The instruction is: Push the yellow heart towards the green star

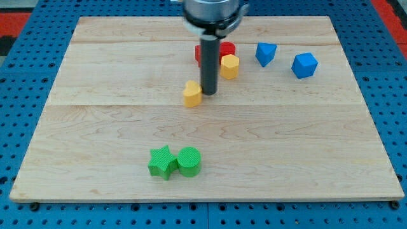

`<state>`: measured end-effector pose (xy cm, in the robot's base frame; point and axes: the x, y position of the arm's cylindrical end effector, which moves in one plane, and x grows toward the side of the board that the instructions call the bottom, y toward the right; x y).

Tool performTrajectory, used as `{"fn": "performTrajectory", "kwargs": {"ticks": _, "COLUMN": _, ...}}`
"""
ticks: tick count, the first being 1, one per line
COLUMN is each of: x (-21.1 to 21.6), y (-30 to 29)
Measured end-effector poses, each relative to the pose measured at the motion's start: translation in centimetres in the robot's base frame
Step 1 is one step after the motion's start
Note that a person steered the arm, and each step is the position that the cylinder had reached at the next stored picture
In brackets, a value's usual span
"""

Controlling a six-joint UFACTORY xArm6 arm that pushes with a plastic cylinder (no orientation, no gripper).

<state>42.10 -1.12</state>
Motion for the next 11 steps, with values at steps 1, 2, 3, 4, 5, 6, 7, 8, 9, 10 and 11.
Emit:
{"fn": "performTrajectory", "kwargs": {"ticks": 1, "x": 1.1, "y": -4.0}}
{"fn": "performTrajectory", "kwargs": {"ticks": 2, "x": -2.9, "y": -6.2}}
{"fn": "performTrajectory", "kwargs": {"ticks": 3, "x": -2.4, "y": -11.0}}
{"fn": "performTrajectory", "kwargs": {"ticks": 4, "x": -0.7, "y": -9.4}}
{"fn": "performTrajectory", "kwargs": {"ticks": 5, "x": -0.7, "y": -4.5}}
{"fn": "performTrajectory", "kwargs": {"ticks": 6, "x": -0.1, "y": -3.0}}
{"fn": "performTrajectory", "kwargs": {"ticks": 7, "x": 0.9, "y": -4.2}}
{"fn": "performTrajectory", "kwargs": {"ticks": 8, "x": 0.9, "y": -8.8}}
{"fn": "performTrajectory", "kwargs": {"ticks": 9, "x": 0.9, "y": -12.8}}
{"fn": "performTrajectory", "kwargs": {"ticks": 10, "x": 1.1, "y": -12.0}}
{"fn": "performTrajectory", "kwargs": {"ticks": 11, "x": 1.2, "y": -8.0}}
